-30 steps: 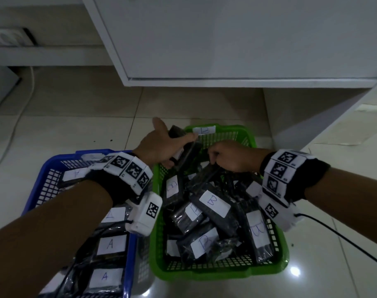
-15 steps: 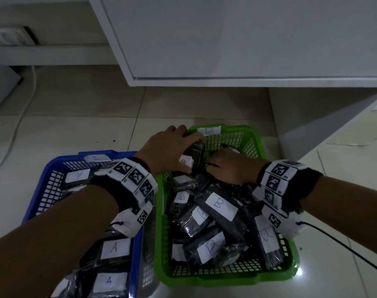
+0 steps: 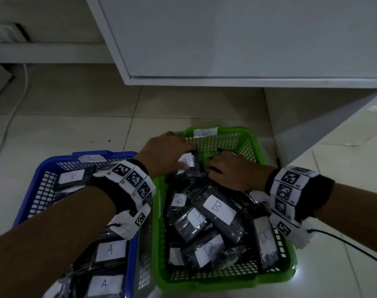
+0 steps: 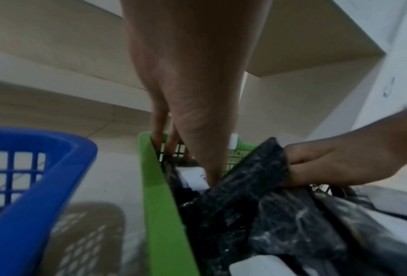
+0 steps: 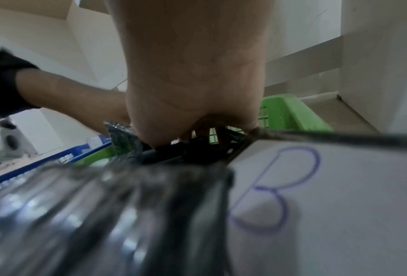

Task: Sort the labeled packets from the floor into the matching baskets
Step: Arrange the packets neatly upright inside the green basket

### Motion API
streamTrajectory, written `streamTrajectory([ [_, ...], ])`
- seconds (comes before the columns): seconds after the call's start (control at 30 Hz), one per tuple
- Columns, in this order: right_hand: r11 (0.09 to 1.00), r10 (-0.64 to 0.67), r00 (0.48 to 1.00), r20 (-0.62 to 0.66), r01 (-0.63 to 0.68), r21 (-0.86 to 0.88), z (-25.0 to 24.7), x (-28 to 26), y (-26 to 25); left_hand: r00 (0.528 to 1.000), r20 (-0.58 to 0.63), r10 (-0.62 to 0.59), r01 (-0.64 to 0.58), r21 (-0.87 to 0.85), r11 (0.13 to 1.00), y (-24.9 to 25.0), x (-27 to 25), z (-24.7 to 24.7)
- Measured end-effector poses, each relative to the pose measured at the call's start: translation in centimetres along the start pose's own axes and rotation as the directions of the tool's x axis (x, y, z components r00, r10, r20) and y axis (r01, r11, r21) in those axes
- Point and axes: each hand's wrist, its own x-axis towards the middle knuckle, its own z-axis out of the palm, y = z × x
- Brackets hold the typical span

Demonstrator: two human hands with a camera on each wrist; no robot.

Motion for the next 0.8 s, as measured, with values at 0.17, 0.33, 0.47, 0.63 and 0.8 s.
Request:
streamTrajectory([
  [0.17,0.966,0.03,0.999,-0.011,-0.026,0.257,-1.8,0.7,1.1,0.996,0.072,0.052,-0.047,-0.063,0.997,0.1,-0.1,0.5],
  [0.33,0.963,0.063,0.997,0.034,-0.07,0.259,-3.3,0.7,2.0,0.998,0.057,0.022,-0.016,-0.102,0.995,0.4,0.1,0.2],
  [0.47,0.98,0.056,0.989,0.135,-0.08,0.181,-5.0,-0.2,2.0,0.989,0.102,0.106,-0.055,-0.411,0.91,-0.4,0.2,-1.1],
  [0.63,0.994,0.007,0.99,0.138,-0.021,0.104,-5.1,-0.9,1.6,0.877,0.444,0.182,0.044,-0.451,0.892,1.4,-1.4,-2.3],
  [0.8,0.996,0.0,0.999,-0.043,0.004,0.095,-5.1,-1.0,1.4,0.922,0.373,0.1,0.07,-0.416,0.907,2.3,-1.9,-2.7],
])
